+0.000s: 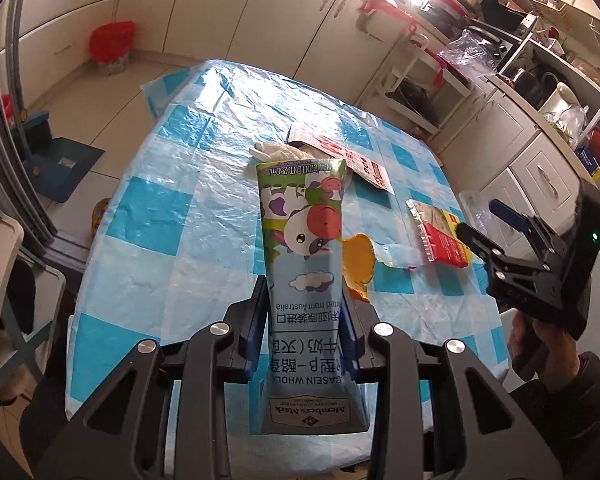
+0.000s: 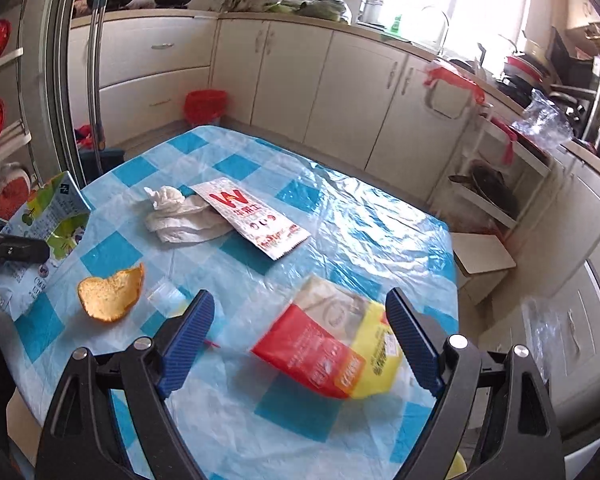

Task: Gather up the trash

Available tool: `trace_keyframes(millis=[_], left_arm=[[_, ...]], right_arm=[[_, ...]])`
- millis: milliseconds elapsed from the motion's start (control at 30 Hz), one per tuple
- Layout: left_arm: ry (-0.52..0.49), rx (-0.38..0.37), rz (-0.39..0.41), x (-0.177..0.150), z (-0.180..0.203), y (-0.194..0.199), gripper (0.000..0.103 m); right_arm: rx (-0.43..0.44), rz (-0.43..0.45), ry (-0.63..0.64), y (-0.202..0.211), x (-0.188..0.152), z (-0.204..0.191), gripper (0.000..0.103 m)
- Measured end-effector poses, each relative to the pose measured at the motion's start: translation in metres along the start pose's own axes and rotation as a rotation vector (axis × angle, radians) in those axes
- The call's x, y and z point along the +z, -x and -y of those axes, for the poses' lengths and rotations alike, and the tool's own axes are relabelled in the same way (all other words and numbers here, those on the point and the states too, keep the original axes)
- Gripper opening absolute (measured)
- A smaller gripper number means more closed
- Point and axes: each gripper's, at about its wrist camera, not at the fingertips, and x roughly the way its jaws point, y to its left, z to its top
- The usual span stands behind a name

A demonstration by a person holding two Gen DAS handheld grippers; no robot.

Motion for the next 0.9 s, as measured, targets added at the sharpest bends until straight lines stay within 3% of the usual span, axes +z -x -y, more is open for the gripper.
trace_keyframes(millis=[167, 333, 400, 500, 633, 900], left_arm=[[0.013, -0.019, 0.014, 0.003, -0.009, 0.002, 0.030], [0.023, -0.045, 0.015, 0.004, -0.012, 0.000, 0.030], [0.025, -0.052, 0.013, 0.005, -0.012, -0.002, 0.030], [0.029, -0.063, 0.010, 0.005, -0.012, -0.005, 0.030], [0.032, -0.063, 0.003, 0.005, -0.015, -0.010, 0.030], [0.031, -0.043, 0.016, 0.004, -0.014, -0.005, 0.030]], right_arm=[[0.009, -0.074, 0.134, -0.051, 0.034, -0.025, 0.084], [0.003, -0.159, 0.282, -0.093, 0.042, -0.049, 0.082], [0.014, -0.185, 0.285, -0.102, 0.043, -0.049, 0.074], [0.050, -0.228, 0.233, -0.114, 0.043, -0.042, 0.052], [0.100, -0.250, 0.128, -0.122, 0.044, -0.028, 0.009], [0.152, -0.138, -0.102, -0.075, 0.037, 0.010, 0.003]])
